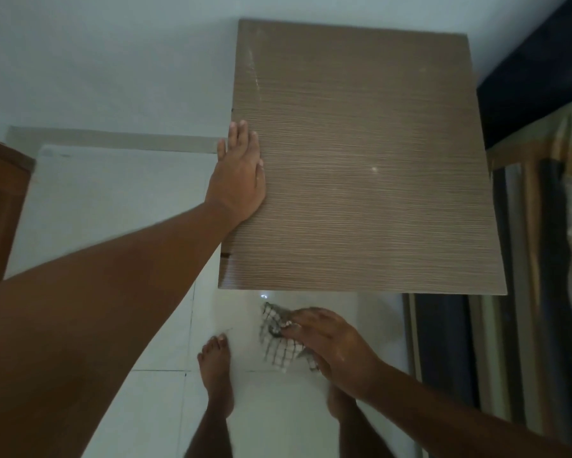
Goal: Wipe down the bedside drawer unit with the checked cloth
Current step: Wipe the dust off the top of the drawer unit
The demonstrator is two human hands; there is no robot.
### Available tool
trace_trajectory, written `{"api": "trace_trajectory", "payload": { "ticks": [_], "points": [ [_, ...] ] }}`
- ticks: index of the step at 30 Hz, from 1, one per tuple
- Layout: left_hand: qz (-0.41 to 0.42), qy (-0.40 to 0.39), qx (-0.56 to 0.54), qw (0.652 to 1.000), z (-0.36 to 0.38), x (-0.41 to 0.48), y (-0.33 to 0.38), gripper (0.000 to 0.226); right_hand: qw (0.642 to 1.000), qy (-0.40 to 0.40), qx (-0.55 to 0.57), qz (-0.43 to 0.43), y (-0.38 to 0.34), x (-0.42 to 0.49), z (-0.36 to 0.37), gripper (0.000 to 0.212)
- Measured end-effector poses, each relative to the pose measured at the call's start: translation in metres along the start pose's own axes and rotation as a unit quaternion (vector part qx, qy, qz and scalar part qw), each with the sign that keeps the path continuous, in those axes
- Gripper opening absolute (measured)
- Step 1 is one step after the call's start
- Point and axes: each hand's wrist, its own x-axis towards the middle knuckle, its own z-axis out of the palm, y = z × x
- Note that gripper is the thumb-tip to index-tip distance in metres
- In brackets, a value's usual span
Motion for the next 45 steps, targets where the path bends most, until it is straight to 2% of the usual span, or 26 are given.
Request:
{"api": "trace_trajectory", "payload": {
  "ticks": [4,8,14,17,19,25,28,31,33,37,42,45],
  "points": [
    [0.001,0.006,-0.014,1.0,0.001,0.001,-0.003,0.059,0.997,0.05,0.037,0.051,-0.018,0.002,-0.017,0.036],
    [0.002,0.008,-0.027,1.0,0.0,0.006,-0.006,0.059,0.988,0.133,0.025,0.08,-0.012,0.051,-0.038,0.036],
    [-0.018,-0.026,-0.016,0.999,-0.008,0.027,-0.003,0.057,0.982,0.162,-0.012,0.095,0.037,0.139,-0.062,0.042],
    [-0.014,-0.085,0.064,0.994,-0.011,0.036,-0.004,0.072,0.981,0.162,-0.008,0.11,0.057,0.182,-0.07,0.048],
    [-0.01,-0.109,0.075,0.991,-0.016,0.043,-0.004,0.085,0.979,0.168,0.001,0.113,0.069,0.208,-0.078,0.05],
    [-0.012,-0.043,0.019,0.999,-0.032,0.085,-0.015,0.059,0.971,0.198,-0.024,0.13,0.105,0.29,-0.107,0.045],
    [-0.016,-0.024,0.013,1.0,-0.034,0.108,-0.021,0.057,0.957,0.223,0.0,0.186,0.121,0.332,-0.121,0.041],
    [-0.006,-0.013,0.009,1.0,-0.036,0.127,-0.028,0.057,0.951,0.249,-0.001,0.185,0.133,0.381,-0.138,0.044],
    [-0.003,-0.018,0.013,1.0,-0.036,0.137,-0.033,0.057,0.957,0.229,-0.026,0.176,0.14,0.413,-0.146,0.044],
    [-0.014,-0.029,-0.018,0.999,-0.034,0.141,-0.044,0.058,0.976,0.139,-0.088,0.145,0.154,0.455,-0.143,0.041],
    [-0.045,-0.017,-0.094,0.994,-0.024,0.134,-0.056,0.06,0.974,-0.004,-0.186,0.13,0.17,0.46,-0.115,0.046],
    [-0.059,-0.011,-0.129,0.99,-0.022,0.133,-0.059,0.059,0.966,0.002,-0.229,0.123,0.18,0.458,-0.102,0.053]
  ]
}}
